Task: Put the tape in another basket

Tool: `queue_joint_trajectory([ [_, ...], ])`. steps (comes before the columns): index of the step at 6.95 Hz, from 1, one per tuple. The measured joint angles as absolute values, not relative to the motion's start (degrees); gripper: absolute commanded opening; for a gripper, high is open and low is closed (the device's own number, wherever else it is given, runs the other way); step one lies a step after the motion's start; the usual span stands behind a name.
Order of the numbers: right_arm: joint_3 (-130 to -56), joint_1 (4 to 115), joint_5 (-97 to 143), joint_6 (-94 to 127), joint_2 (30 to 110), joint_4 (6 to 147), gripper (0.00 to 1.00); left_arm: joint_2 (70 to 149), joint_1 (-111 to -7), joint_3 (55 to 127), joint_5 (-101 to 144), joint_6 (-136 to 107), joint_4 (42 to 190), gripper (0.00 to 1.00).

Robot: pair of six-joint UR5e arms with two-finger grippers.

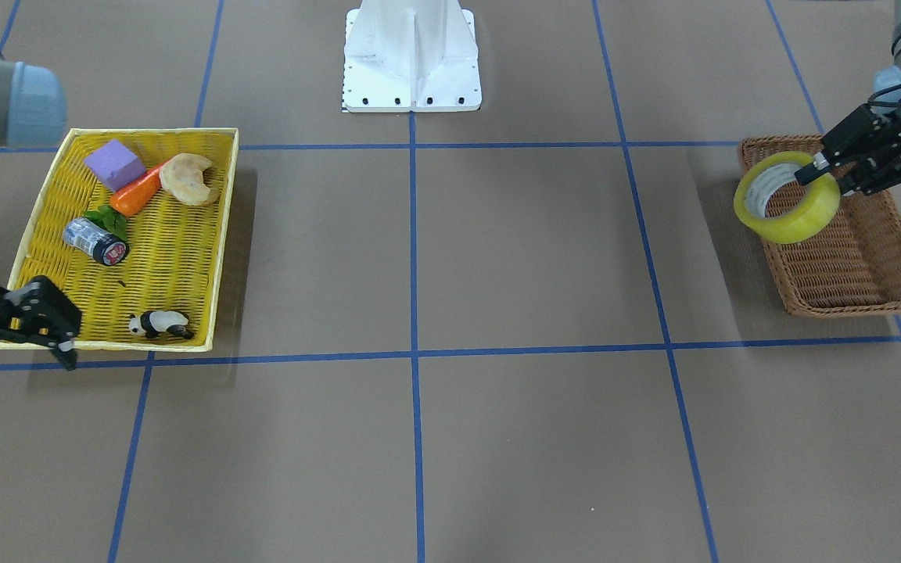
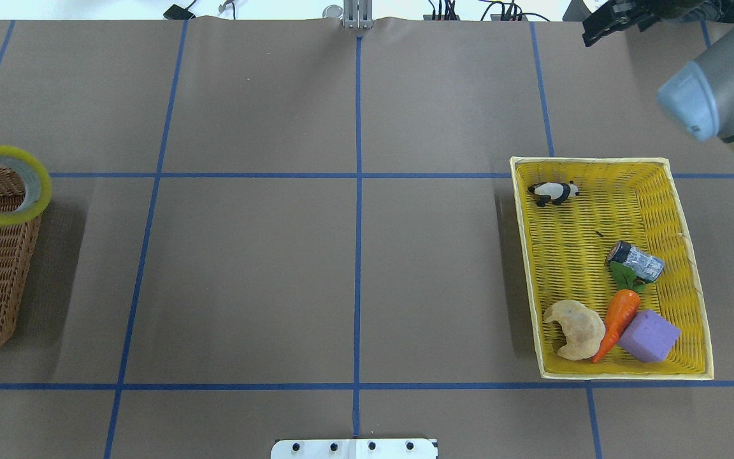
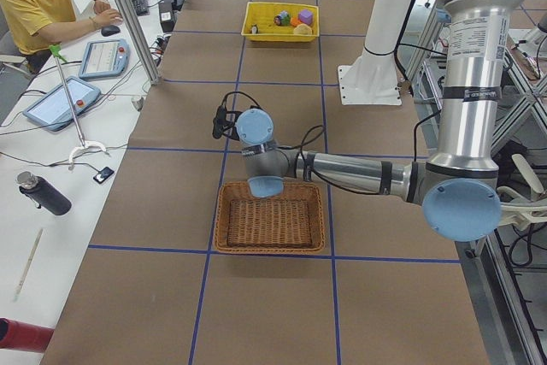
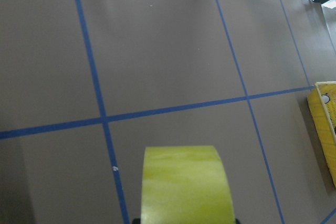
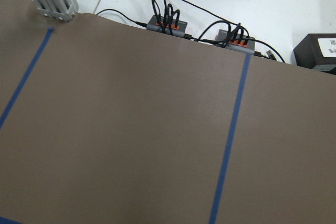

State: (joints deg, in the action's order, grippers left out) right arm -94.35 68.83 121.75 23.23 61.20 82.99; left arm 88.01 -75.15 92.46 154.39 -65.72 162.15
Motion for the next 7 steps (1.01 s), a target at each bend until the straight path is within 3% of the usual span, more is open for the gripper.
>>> queue_joint_trajectory([
  [3, -88.7, 82.1, 129.96, 5.88, 66.91, 88.45, 1.0, 84.81, -80.12, 86.36, 159.32, -66.59, 162.12, 0.0],
  [6, -86.27, 88.65, 129.1, -9.3, 75.6, 92.54, 1.0, 84.94, -82.82, 80.3, 160.96, -70.24, 162.18, 0.01],
  [7, -86.12, 89.46, 128.46, -11.76, 78.47, 92.96, 1.0, 85.11, -82.89, 79.19, 160.9, -70.4, 162.22, 0.05],
])
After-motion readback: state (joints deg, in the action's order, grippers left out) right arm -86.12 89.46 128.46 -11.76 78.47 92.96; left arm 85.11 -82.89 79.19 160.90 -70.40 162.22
